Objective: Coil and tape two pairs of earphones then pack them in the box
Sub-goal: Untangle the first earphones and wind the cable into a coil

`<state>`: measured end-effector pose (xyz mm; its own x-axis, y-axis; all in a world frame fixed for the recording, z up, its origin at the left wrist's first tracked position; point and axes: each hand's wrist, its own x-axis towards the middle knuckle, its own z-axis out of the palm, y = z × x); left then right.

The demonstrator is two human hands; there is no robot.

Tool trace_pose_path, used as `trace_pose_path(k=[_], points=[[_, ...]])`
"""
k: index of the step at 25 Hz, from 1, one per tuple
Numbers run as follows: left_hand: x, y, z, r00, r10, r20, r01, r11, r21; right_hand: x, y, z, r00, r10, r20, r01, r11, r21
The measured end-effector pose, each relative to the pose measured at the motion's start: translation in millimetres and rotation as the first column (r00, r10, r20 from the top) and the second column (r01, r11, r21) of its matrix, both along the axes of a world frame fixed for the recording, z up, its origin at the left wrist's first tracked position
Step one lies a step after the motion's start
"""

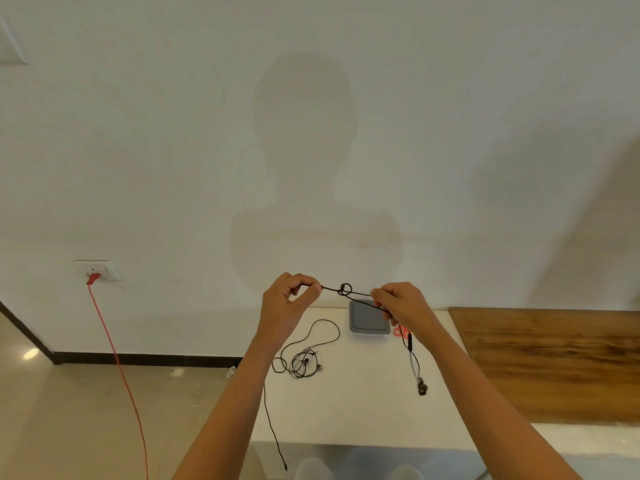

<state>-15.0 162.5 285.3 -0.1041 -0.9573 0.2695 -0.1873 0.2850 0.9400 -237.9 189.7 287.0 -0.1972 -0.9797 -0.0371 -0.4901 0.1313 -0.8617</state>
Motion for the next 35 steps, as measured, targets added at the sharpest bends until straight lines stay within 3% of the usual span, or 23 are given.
trace_pose_path(k=[3,5,9,12,15,22,26,28,29,31,33,35], points=[[-8,-2,8,0.992,-0.09,0.089,0.084,0.995,0.059,4,2,5,0.97,0.154,0.186,-0.119,0.975,-0.187],[-17,-3,11,0.988,-0.117,0.105,0.105,0.988,0.117,9,0,4,0.95,0.2,0.241,-0.149,0.965,-0.214],[-30,-5,10,0.994,-0.098,0.053,0.086,0.977,0.196,16,0,0,0.911,0.198,0.361,-0.131,0.971,-0.201],[-34,-5,7,0.985,-0.121,0.121,0.105,0.986,0.13,19,3,1,0.822,0.16,0.546,-0.123,0.987,-0.104],[-36,-3,6,0.983,-0.147,0.106,0.133,0.983,0.127,21,2,4,0.765,0.105,0.635,-0.121,0.993,-0.018],[-33,-4,6,0.983,-0.164,0.084,0.157,0.984,0.088,17,-2,2,0.867,0.163,0.471,-0.161,0.986,-0.045],[-28,-11,9,0.995,-0.076,0.06,0.071,0.994,0.084,9,-1,-7,0.968,0.173,0.179,-0.149,0.979,-0.141],[-24,-11,11,0.993,-0.049,0.104,0.04,0.995,0.095,7,0,-9,0.975,0.127,0.182,-0.092,0.978,-0.189],[-23,-11,11,0.992,-0.036,0.12,0.023,0.994,0.109,7,1,-8,0.96,0.093,0.264,-0.039,0.978,-0.204],[-22,-11,10,0.989,-0.022,0.145,-0.001,0.988,0.157,7,0,-5,0.83,0.04,0.556,0.074,0.981,-0.181],[-23,-11,7,0.986,-0.025,0.165,-0.009,0.979,0.202,7,-1,-1,0.545,0.027,0.838,0.103,0.99,-0.098],[-24,-10,4,0.985,-0.02,0.173,-0.018,0.977,0.212,4,-4,1,0.304,0.005,0.953,0.086,0.996,-0.033]])
